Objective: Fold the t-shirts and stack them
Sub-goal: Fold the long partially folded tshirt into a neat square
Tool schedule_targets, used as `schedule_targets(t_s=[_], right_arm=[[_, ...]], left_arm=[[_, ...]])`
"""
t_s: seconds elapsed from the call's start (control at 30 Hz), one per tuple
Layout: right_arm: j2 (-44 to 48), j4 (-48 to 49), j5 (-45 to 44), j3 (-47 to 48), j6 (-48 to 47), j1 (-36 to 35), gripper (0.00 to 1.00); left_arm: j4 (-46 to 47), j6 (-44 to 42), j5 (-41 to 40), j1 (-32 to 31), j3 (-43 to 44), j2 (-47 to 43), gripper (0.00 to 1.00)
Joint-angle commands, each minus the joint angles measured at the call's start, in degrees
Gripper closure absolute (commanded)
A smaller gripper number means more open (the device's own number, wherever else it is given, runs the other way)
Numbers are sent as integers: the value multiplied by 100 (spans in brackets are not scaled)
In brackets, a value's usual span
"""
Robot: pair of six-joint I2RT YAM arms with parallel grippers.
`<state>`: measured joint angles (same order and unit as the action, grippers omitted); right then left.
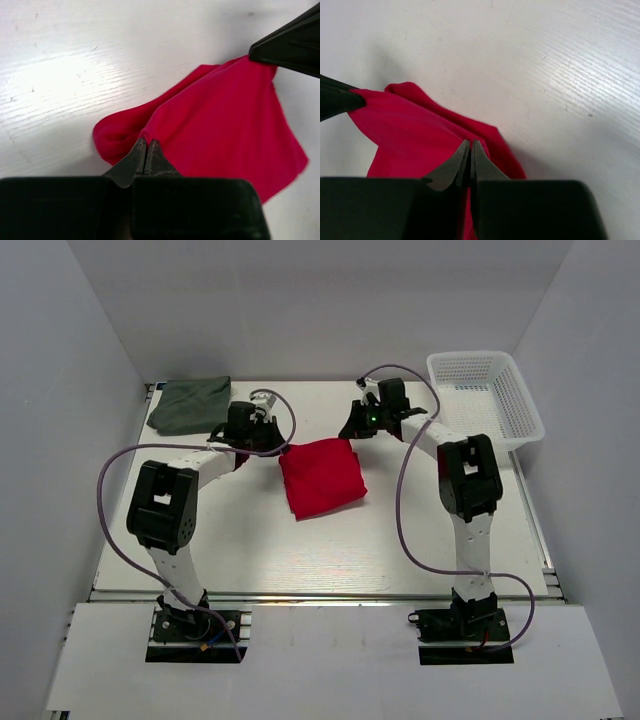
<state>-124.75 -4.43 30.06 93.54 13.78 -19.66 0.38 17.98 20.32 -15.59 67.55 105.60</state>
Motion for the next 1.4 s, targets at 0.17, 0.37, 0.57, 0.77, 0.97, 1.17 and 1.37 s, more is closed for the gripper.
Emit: schedule_targets(t_s=[0.17,0.37,0.57,0.77,0.97,1.17,1.37], right_arm=[[-797,-22,44,1166,-393,6,43],[219,-339,-360,879,-570,-29,10],[1582,-78,42,-712,-131,-46,10],[2438,1151,1764,-2294,511,-55,10],[1815,2453,3259,-2822,1284,-64,10],[1296,2939,2962,-3420,1357,15,10],[760,2148,1926,-3544,846,278,10]], left_arm=[[-416,268,-845,92,610,505,76],[-881,495,-1266,92,874,33,0],[-1075,558,-1303,-49,690,-672,0],[-189,610,732,-163,479,-375,0],[58,716,1501,-286,795,811,0],[595,725,1976,-93,399,1419,0],[419,312,2117,-40,461,1885,0]])
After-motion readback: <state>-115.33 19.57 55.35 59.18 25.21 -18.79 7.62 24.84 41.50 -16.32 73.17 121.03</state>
